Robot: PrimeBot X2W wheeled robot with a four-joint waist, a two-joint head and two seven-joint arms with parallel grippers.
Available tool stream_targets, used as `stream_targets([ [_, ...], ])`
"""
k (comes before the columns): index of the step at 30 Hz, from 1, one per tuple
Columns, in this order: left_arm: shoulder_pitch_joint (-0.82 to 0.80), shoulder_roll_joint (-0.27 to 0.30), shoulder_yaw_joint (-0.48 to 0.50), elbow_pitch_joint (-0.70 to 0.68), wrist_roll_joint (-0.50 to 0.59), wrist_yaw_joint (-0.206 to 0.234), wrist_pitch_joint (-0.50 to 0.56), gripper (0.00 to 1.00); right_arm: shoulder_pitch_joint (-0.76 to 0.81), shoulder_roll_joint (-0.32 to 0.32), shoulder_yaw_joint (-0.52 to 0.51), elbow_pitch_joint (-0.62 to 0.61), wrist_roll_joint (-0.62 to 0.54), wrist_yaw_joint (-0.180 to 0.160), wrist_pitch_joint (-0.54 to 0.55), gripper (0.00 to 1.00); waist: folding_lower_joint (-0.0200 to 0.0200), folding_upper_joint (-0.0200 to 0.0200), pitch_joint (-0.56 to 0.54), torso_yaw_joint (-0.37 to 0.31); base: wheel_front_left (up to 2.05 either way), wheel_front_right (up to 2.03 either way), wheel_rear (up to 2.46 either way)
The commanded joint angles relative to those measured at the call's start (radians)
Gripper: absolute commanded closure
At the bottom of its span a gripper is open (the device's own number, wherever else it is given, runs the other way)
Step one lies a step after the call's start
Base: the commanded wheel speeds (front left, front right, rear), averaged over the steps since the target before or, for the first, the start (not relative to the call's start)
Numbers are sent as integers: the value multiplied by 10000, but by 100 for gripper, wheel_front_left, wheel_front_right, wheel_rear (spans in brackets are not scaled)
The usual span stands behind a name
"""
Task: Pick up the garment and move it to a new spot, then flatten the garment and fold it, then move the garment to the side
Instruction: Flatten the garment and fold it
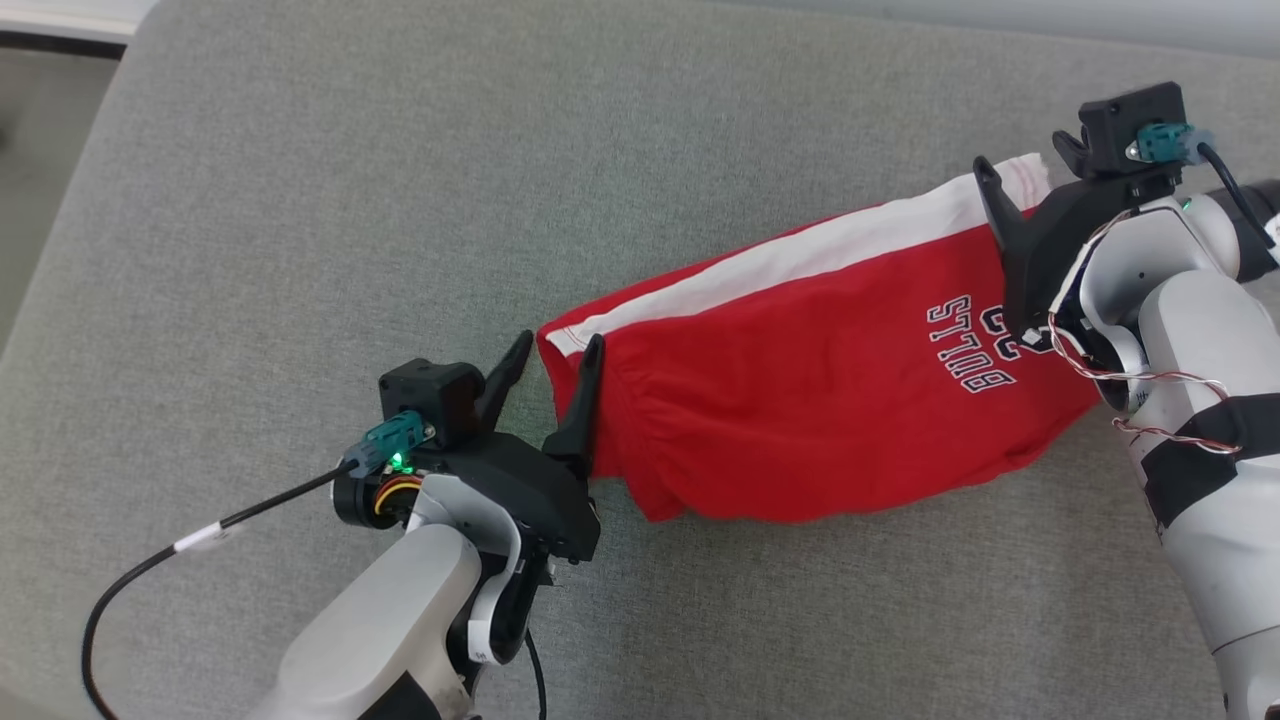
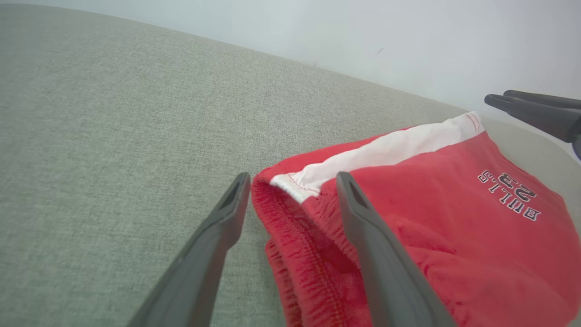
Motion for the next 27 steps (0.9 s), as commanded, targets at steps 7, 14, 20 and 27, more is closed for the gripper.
stream_targets([
  [7,658,275,379,-32,483,206,-879,0,407,201,-327,446,1059,-27,108,0,-1,-2,-826,-66,0,0,0],
  [14,1989,393,1610,-1447,1771,419,-1024,0,949,-47,-428,614,1773,-29,883,0,-1,-2,-1434,-20,0,0,0],
  [20,4163,79,3261,-3027,3504,-176,-1024,0,1530,-305,-928,925,2100,-27,1063,0,-1,-2,-1839,167,0,0,0],
  [27,6128,-588,4834,-3869,4957,-838,-1026,0,1887,-500,-1389,1386,1618,-27,901,0,-1,-2,-1764,424,0,0,0],
])
